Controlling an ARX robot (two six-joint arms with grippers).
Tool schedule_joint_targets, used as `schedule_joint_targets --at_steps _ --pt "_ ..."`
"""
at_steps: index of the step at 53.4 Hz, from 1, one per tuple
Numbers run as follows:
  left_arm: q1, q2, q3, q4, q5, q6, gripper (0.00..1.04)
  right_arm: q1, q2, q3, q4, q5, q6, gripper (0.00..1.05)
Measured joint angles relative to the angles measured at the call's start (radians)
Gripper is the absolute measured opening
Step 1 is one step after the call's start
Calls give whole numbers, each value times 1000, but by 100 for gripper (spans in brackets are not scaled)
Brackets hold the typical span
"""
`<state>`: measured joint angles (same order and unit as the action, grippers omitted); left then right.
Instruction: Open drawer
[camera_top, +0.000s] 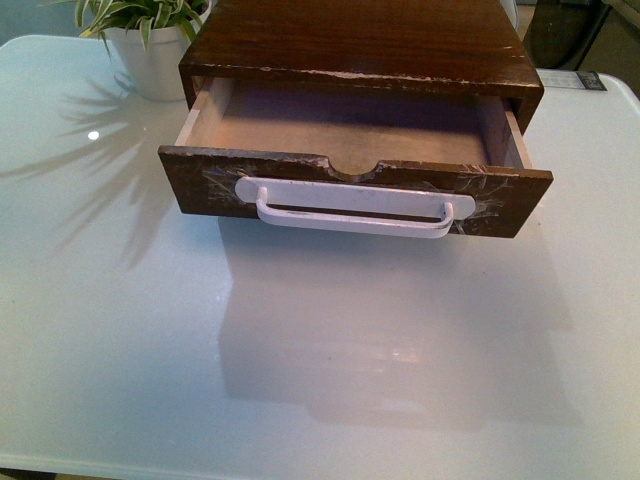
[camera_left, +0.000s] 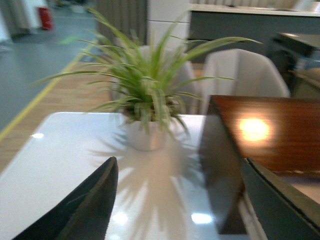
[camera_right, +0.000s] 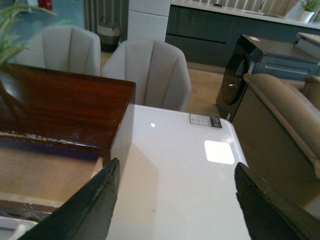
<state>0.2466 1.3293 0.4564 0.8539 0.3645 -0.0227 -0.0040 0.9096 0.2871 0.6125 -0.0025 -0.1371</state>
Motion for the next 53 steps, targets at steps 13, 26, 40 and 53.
schedule_joint_targets --at_steps 13,26,40,53 --pt "-90 -182 -203 32 -211 11 26 2 -126 -127 3 2 116 22" --pt "-143 -343 -311 -22 -262 13 2 2 -257 -198 -59 3 126 2" --pt "-232 -501 -375 -117 -357 14 2 2 -376 -235 -138 3 126 2" --pt "-245 -600 -443 -157 -363 15 2 2 -456 -270 -164 2 126 2"
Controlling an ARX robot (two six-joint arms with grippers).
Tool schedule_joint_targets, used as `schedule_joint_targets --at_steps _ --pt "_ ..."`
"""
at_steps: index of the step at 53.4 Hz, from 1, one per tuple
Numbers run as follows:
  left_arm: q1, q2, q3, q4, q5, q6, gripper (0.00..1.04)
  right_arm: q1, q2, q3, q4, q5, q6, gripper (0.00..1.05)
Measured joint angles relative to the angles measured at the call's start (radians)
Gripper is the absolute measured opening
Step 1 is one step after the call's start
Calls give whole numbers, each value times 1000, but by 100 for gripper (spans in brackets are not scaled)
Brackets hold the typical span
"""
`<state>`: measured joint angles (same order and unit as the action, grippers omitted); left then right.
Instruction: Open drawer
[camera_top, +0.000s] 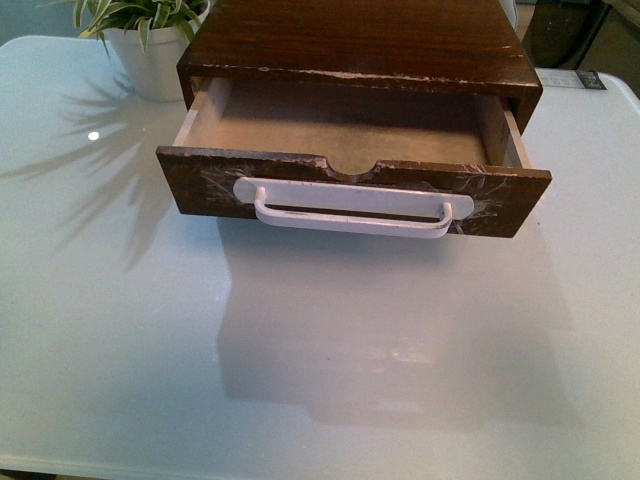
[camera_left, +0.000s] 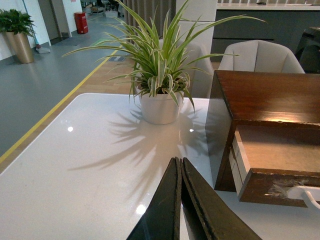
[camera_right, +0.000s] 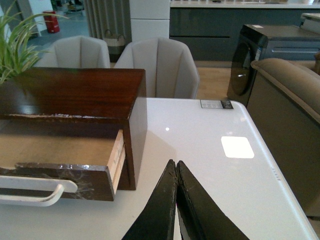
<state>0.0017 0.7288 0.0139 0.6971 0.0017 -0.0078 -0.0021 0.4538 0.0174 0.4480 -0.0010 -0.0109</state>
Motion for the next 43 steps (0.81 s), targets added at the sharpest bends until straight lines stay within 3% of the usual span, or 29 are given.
schedule_joint_targets --at_steps 36,43 --pt "0 -431 -1 -399 -2 0 2 0 -275 0 -269 1 0 2" --pt "0 -477 -1 -445 -2 0 2 0 -426 0 -438 1 0 2"
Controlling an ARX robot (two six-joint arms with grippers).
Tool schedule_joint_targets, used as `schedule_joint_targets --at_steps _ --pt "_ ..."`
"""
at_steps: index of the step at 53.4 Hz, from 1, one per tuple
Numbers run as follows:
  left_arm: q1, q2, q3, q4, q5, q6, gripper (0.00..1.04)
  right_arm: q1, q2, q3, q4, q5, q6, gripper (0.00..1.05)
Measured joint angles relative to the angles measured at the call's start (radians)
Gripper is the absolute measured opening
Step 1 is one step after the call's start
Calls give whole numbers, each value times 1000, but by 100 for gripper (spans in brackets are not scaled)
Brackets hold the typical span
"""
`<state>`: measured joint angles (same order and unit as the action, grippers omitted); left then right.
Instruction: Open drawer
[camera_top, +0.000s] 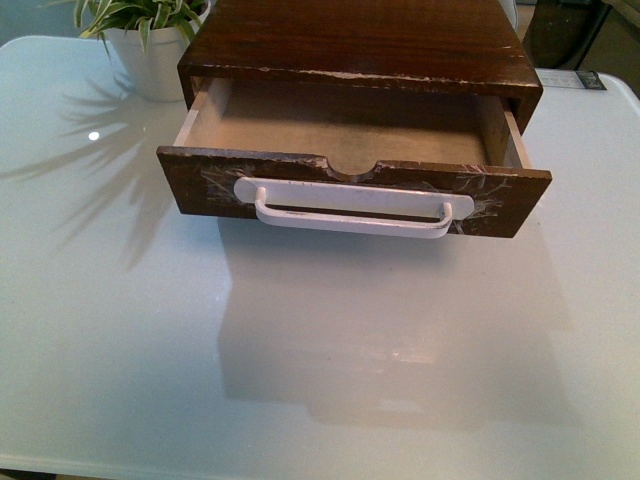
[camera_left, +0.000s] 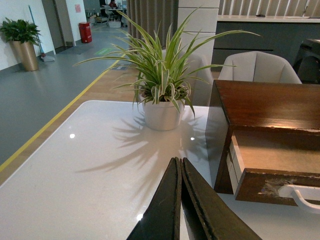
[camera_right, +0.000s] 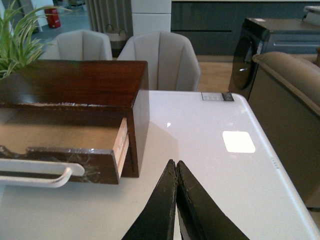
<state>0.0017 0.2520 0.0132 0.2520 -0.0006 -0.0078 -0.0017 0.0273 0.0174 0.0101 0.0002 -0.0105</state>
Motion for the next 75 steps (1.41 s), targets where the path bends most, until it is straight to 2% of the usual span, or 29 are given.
schedule_joint_targets --at_steps 12,15,17,41,61,64,69,72,75 --pt "0 -74 0 -73 0 0 2 0 -21 0 -8 0 0 2" --pt "0 -175 0 -208 0 0 2 0 -21 0 -8 0 0 2" --pt "0 -224 0 -242 1 0 2 0 -21 0 -9 0 0 2" --pt "0 -246 0 -251 1 -1 3 0 -22 0 -9 0 -1 3" --pt "0 -246 0 -251 0 0 63 0 -22 0 -9 0 0 62" --pt "0 -246 0 -251 1 0 75 0 -22 0 -9 0 0 74" --pt "0 -246 0 -251 1 0 91 0 -22 0 -9 0 0 88" --pt "0 -246 0 -251 1 1 98 0 -22 0 -9 0 0 97" --pt "0 -246 0 -251 0 2 96 0 -22 0 -9 0 0 96"
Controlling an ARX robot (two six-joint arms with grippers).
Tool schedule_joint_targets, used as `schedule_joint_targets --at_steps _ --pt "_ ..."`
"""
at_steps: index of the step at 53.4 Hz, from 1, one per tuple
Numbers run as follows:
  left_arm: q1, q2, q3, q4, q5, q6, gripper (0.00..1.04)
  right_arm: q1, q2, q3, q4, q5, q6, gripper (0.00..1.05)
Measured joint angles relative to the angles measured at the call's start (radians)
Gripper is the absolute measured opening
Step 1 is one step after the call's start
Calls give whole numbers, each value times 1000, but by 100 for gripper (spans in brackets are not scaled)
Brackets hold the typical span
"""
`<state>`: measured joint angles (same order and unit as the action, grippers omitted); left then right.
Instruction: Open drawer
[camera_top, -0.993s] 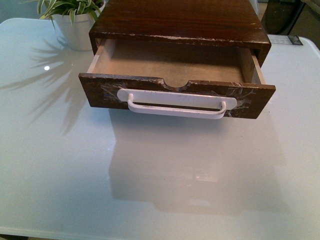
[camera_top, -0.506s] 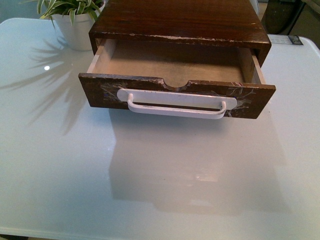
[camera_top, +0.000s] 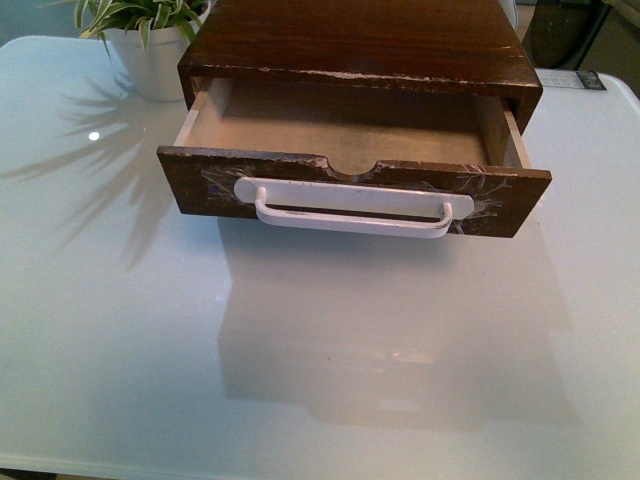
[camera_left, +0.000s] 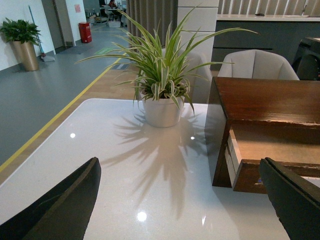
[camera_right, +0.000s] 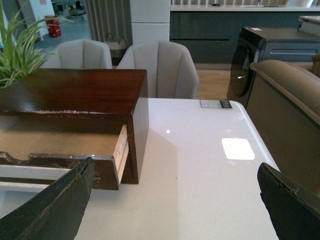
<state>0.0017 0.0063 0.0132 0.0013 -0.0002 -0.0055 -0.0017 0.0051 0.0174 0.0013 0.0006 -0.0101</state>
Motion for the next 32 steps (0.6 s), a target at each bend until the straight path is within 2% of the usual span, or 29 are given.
schedule_joint_targets --at_steps 32 --pt "0 0 0 0 0 0 96 0 0 0 0 0 0 96"
